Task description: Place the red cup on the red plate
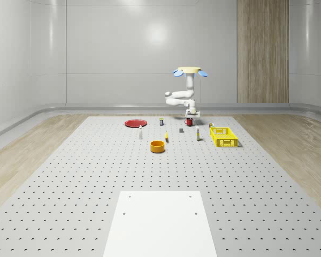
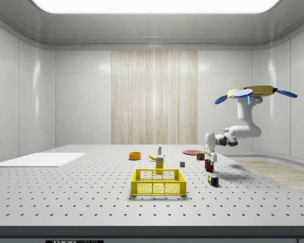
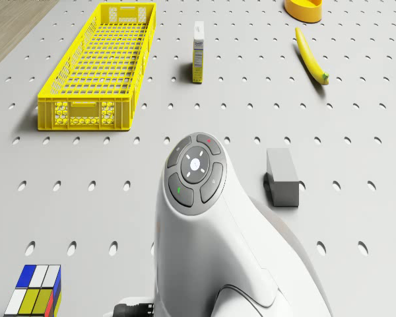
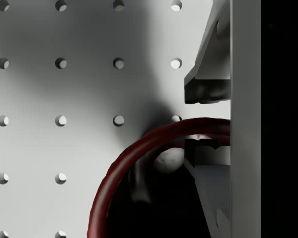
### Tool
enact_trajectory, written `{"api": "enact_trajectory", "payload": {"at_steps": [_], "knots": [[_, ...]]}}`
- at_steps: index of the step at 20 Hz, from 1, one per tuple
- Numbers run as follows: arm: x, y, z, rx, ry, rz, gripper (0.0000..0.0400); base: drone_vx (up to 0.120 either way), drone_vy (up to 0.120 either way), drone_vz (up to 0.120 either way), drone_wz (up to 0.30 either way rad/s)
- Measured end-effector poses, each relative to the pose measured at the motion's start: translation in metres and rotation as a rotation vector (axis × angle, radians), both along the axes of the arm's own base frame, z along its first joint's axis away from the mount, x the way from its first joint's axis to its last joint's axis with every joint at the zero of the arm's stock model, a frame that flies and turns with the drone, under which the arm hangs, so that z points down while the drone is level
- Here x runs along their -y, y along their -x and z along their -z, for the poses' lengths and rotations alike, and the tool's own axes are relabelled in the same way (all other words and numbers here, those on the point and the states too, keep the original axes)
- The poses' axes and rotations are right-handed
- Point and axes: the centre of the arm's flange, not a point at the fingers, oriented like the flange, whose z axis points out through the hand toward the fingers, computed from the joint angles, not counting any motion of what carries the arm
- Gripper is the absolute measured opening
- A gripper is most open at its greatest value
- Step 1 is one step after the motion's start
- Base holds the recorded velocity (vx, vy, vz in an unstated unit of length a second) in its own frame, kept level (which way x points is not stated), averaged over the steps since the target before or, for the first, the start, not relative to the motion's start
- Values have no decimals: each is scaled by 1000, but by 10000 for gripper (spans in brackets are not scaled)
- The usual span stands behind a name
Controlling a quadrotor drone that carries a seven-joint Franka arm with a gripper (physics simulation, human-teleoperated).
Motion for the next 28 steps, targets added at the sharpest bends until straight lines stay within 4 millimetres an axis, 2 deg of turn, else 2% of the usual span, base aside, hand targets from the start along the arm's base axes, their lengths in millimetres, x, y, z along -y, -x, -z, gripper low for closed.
{"api": "enact_trajectory", "payload": {"at_steps": [7, 18, 28], "knots": [[0, 0, 12, 0, 0, 0, 100, 0, -109, 120, 0], [0, 0, 15, 0, -1, 0, 99, 0, -120, 120, 0], [0, 0, 16, 0, -1, 0, 99, 0, -120, 24, 0]]}}
